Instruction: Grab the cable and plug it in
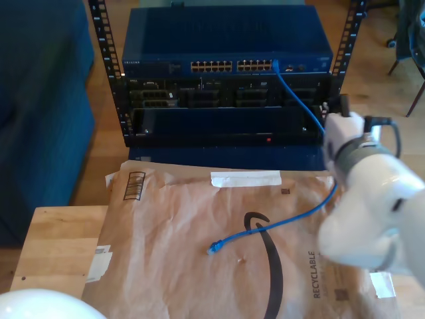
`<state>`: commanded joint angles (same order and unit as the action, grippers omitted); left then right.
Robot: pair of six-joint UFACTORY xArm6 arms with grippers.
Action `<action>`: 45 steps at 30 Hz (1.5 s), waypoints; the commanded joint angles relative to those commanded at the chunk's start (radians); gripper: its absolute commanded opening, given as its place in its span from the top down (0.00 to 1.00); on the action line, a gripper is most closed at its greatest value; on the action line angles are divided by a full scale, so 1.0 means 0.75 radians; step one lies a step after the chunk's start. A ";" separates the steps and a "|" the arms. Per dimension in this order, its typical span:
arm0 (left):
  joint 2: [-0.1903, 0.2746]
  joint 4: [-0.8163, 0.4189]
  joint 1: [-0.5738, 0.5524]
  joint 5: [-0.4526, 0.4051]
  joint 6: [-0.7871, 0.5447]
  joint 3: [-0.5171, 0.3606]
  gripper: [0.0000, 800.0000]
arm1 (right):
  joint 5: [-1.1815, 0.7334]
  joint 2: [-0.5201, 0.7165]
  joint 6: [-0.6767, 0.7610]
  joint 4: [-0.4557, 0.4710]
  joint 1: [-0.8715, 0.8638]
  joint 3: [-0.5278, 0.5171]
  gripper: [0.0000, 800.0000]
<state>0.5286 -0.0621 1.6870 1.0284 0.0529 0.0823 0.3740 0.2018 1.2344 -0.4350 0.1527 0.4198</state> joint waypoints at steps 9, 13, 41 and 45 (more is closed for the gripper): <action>0.000 0.000 0.000 0.000 0.000 0.000 0.00 | -0.704 0.196 -0.078 0.442 -0.624 0.063 0.01; 0.000 0.000 0.000 0.000 0.000 0.000 0.00 | -0.998 0.188 -0.090 0.471 -0.767 0.243 0.01; 0.000 0.000 0.000 0.000 0.000 0.000 0.00 | -2.169 0.581 -1.272 0.583 -1.933 -0.119 0.01; 0.000 0.000 0.000 0.000 0.000 0.000 0.00 | -2.146 0.614 -1.291 0.587 -1.997 -0.229 0.01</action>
<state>0.5286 -0.0621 1.6870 1.0284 0.0529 0.0823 -1.2355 0.6621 0.2662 0.0054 -1.3449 0.2480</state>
